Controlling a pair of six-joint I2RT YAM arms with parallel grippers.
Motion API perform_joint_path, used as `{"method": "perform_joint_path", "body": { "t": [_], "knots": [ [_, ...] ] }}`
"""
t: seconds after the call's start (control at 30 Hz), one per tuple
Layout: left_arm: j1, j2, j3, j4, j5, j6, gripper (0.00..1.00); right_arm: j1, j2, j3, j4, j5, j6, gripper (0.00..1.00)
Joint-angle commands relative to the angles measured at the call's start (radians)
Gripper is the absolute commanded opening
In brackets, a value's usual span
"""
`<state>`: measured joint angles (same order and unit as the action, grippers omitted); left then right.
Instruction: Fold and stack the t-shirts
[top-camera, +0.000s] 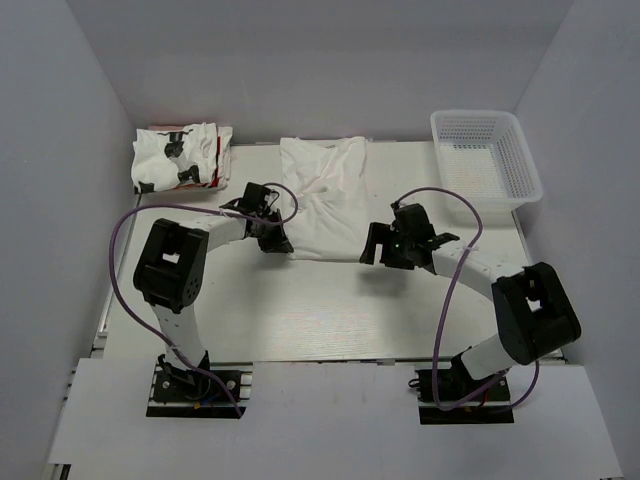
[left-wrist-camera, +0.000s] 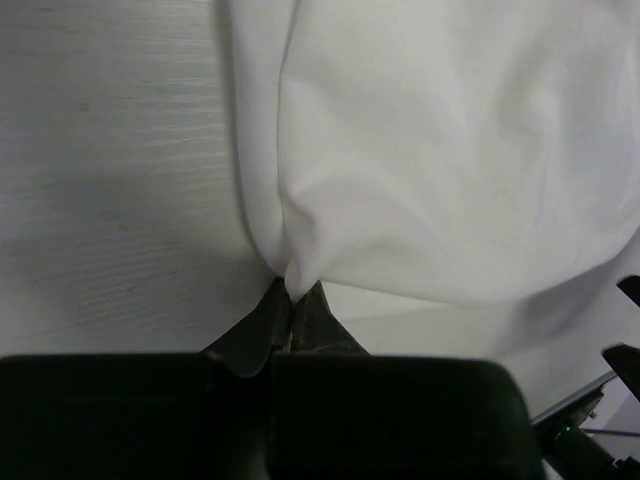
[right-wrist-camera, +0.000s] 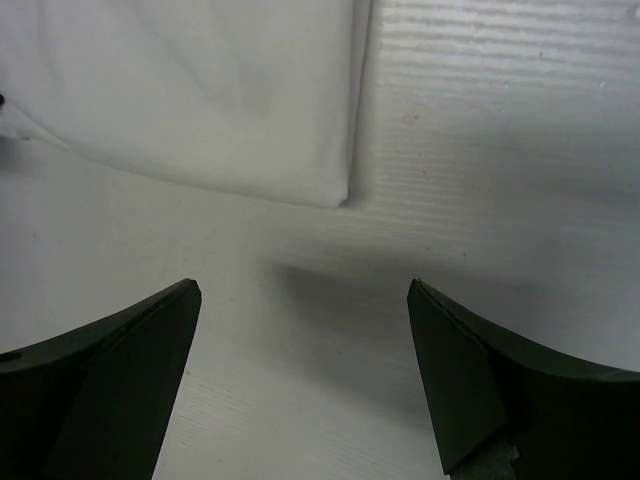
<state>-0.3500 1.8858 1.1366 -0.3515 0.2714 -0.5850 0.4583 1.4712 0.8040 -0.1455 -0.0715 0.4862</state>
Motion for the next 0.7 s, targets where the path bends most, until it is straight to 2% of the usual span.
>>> {"method": "perform_joint_path", "body": {
  "t": [0.0,0.17,0.47,0.63,0.67],
  "knots": [
    [-0.006,0.03,-0.063,0.005,0.005,0.008,0.0,-0.009,0.037,-0.028,0.064,-0.051,0.052,0.89],
    [-0.006,0.019,-0.084,0.014,0.015,0.008,0.0,-0.009,0.093,-0.014,0.164,-0.057,0.084,0.88],
    [-0.006,-0.031,-0.129,0.014,0.006,-0.001,0.0,-0.01,0.195,0.023,0.181,-0.022,0.138,0.86],
    [-0.006,-0.05,-0.138,0.014,0.006,-0.001,0.0,-0.014,0.23,0.037,0.181,-0.027,0.138,0.75],
    [-0.006,-0.05,-0.147,0.014,-0.003,-0.001,0.0,-0.01,0.238,0.04,0.181,-0.028,0.137,0.63]
  ]
}}
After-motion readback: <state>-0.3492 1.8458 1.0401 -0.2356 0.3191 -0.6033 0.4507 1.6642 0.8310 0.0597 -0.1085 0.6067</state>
